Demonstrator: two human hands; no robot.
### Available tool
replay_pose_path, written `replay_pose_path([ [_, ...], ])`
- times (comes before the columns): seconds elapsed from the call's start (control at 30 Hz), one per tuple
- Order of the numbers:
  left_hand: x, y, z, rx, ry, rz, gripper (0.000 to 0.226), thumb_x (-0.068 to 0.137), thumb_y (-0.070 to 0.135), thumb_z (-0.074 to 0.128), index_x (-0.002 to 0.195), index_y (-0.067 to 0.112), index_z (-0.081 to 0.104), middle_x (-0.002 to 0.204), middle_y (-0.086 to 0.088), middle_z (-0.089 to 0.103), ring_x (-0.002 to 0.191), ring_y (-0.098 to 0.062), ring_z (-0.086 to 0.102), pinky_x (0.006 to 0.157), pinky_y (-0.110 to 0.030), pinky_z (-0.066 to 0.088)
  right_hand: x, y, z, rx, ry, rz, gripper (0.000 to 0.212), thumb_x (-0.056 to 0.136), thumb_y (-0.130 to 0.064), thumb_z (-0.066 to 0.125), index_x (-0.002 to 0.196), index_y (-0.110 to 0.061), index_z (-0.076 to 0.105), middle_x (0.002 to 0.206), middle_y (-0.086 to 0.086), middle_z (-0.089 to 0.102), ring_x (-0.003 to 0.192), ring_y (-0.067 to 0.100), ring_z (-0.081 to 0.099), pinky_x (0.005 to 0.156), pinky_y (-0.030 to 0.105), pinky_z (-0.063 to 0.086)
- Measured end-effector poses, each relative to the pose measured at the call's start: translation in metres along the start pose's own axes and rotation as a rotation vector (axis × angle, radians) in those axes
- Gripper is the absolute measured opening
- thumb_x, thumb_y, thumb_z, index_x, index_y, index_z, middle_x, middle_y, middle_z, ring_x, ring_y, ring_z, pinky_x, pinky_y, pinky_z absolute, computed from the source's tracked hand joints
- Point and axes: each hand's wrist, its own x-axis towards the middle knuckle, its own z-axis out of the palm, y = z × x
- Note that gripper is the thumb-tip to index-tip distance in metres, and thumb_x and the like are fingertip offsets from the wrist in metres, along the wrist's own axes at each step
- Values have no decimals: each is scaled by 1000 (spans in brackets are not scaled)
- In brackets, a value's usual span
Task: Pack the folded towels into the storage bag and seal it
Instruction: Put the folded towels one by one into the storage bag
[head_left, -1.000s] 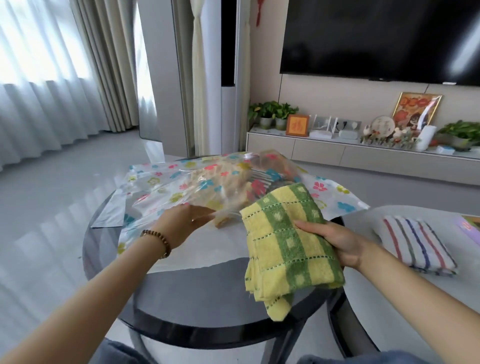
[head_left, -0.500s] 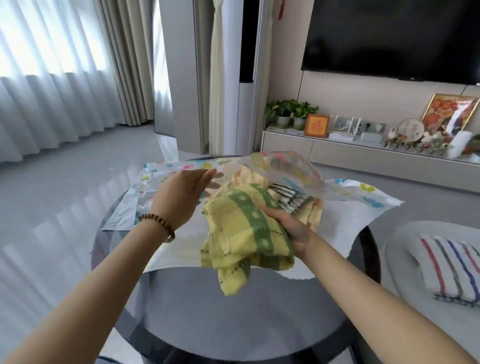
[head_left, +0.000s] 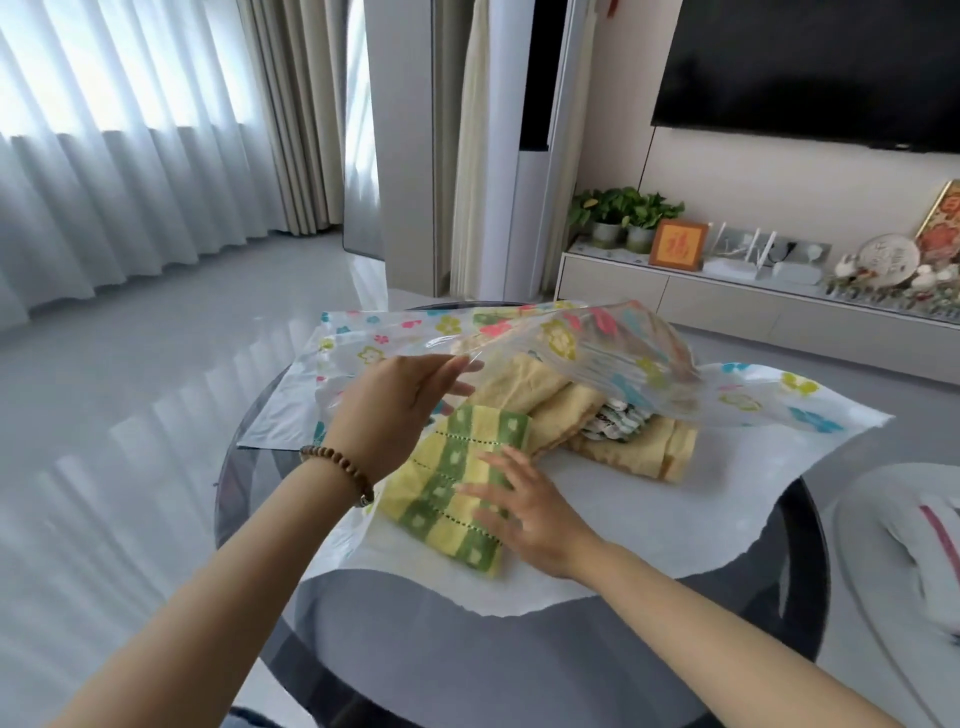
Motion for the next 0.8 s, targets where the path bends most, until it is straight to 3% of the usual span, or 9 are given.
replay_pose_path([
  [0.07, 0, -1, 1, 9, 1, -1, 39, 92, 46, 36, 111, 29, 65, 96, 7, 73, 77, -6, 70, 71, -35, 59, 7, -3, 20, -51, -192, -6, 56, 86, -69, 22, 139, -51, 31, 159, -15, -7, 141, 15, -27, 111, 44, -16],
  [0.17, -2, -2, 1, -13, 6, -18, 35, 94, 43, 37, 109, 30, 66, 89, 11, 72, 73, -4, 70, 67, -35, 60, 31, -4, 47, -114, -185, 72, 78, 70, -83, 7, 142, -54, 16, 158, -12, -18, 136, 19, -39, 108, 51, -25],
  [0.33, -4, -1, -2, -24, -2, -20, 34, 94, 42, 38, 108, 29, 67, 90, 8, 74, 70, -3, 70, 64, -30, 59, 98, -19, 58, -207, -104, 293, 60, 87, -71, 22, 143, -51, 17, 160, 3, -12, 140, 28, -32, 110, 59, -18],
  [0.47, -3, -2, -5, -27, -22, -47, 35, 94, 41, 37, 108, 28, 67, 90, 9, 73, 71, -5, 69, 67, -30, 59, 101, -23, 55, -172, -143, 274, 57, 90, -65, 22, 144, -48, 18, 160, 0, -10, 141, 28, -30, 111, 58, -17],
  [0.63, -10, -2, 7, 104, -74, 0, 42, 88, 53, 37, 113, 33, 63, 99, 12, 71, 81, -4, 68, 80, -37, 56, 8, 4, 22, -188, -118, 83, 67, 85, -68, 15, 146, -42, 21, 160, -11, -3, 145, 11, -16, 115, 43, -13],
  [0.7, -13, 6, 18, 168, -104, 28, 39, 87, 52, 42, 119, 36, 59, 109, 10, 69, 91, -5, 65, 88, -34, 52, -42, 24, 1, -193, -115, 102, 75, 77, -72, 6, 145, -43, 21, 159, -14, 0, 142, 2, -13, 116, 34, -10],
  [0.8, -14, 28, 44, 225, -135, 122, 40, 88, 47, 49, 126, 36, 52, 122, 8, 63, 110, -11, 59, 95, -29, 46, -118, 51, -35, -191, -99, 188, 68, 80, -70, 11, 143, -47, 21, 155, -23, -1, 141, -4, -10, 117, 25, -7],
])
